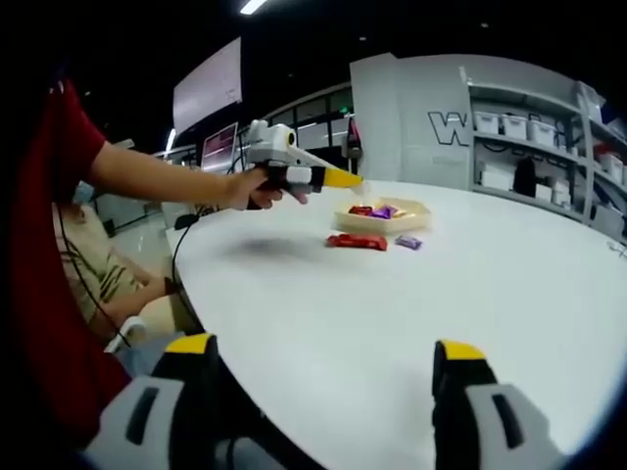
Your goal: Place the target food into the container with the food tongs after gripping and lifting it, then release it inside without dropping or visibly crushing the food.
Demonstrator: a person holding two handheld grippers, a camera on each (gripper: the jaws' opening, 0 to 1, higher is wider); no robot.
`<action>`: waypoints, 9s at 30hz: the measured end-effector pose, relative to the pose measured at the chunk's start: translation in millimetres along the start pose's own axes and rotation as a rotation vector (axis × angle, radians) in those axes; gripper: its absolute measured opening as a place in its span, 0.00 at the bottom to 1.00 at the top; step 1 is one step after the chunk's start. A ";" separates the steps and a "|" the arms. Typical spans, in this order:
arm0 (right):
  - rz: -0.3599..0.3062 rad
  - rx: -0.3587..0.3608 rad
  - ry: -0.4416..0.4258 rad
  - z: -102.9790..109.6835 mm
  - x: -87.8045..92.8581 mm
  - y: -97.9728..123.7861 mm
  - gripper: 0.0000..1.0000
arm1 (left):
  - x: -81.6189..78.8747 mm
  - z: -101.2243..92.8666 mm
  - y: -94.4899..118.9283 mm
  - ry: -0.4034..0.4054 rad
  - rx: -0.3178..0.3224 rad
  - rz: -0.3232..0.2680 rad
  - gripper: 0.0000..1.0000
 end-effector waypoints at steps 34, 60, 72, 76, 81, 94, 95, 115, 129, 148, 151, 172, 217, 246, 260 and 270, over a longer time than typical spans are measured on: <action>-0.009 0.000 -0.013 -4.3 1.6 1.4 0.89 | 55.6 10.8 0.4 -0.014 -0.047 0.298 0.29; -0.006 0.003 -0.003 -1.9 2.3 3.8 0.89 | 20.3 1.8 6.3 0.022 -0.031 0.113 0.24; -0.008 0.005 -0.003 -1.9 1.7 5.9 0.88 | 39.3 2.5 2.2 -0.010 -0.075 0.225 0.25; -0.010 0.000 0.011 -0.7 -2.3 1.9 0.88 | 30.9 -17.3 3.5 0.009 -0.008 0.185 0.24; -0.025 -0.023 0.038 4.6 -9.7 -4.3 0.82 | 33.8 -30.5 6.4 0.014 0.028 0.183 0.25; -0.081 -0.107 0.121 15.4 -32.3 -24.0 0.59 | 39.6 -65.7 15.1 0.055 0.174 0.135 0.25; -0.089 -0.114 0.126 16.5 -34.7 -26.5 0.58 | 40.0 -68.9 15.4 0.067 0.188 0.131 0.25; -0.150 -0.231 0.320 40.4 -50.0 -47.0 0.02 | 46.9 -113.8 23.6 0.103 0.449 0.147 0.26; -0.291 -0.428 0.000 44.5 -51.5 -35.0 0.00 | 29.5 -125.9 30.8 0.155 0.516 0.014 0.29; -0.361 -0.514 -0.071 44.2 -62.9 -25.9 0.00 | 12.3 -138.4 28.0 0.177 0.539 -0.098 0.30; -0.367 -0.522 -0.067 44.4 -65.7 -24.5 0.00 | 11.4 -138.1 28.2 0.181 0.539 -0.095 0.30; -0.366 -0.587 -0.109 39.6 -75.6 -22.8 0.00 | 2.3 -150.6 31.0 0.059 0.516 -0.081 0.28; -0.184 -0.038 -0.135 -13.3 -14.8 -11.4 0.82 | 48.1 2.2 4.2 -0.033 -0.123 0.118 0.27; -0.147 0.000 -0.105 -18.4 -3.9 -6.0 0.81 | 52.6 -0.2 -12.3 0.004 -0.115 0.199 0.22; -0.161 0.004 -0.113 -19.8 -4.3 -4.1 0.81 | 11.2 11.8 -7.9 -0.006 -0.122 0.119 0.23; -0.151 0.018 -0.100 -26.0 -5.9 -1.1 0.80 | 7.1 46.6 -8.2 0.011 -0.206 0.158 0.23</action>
Point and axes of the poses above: the point that each gripper's makers call its tool centre point, and the gripper's own axes: y roughly backward along the fingers, z roughly to its left, x roughly out of its underside, the point moved 9 cm from there along y, roughly backward along the fingers, and after that the axes turned 8 degrees about x, right-handed, at the moved point
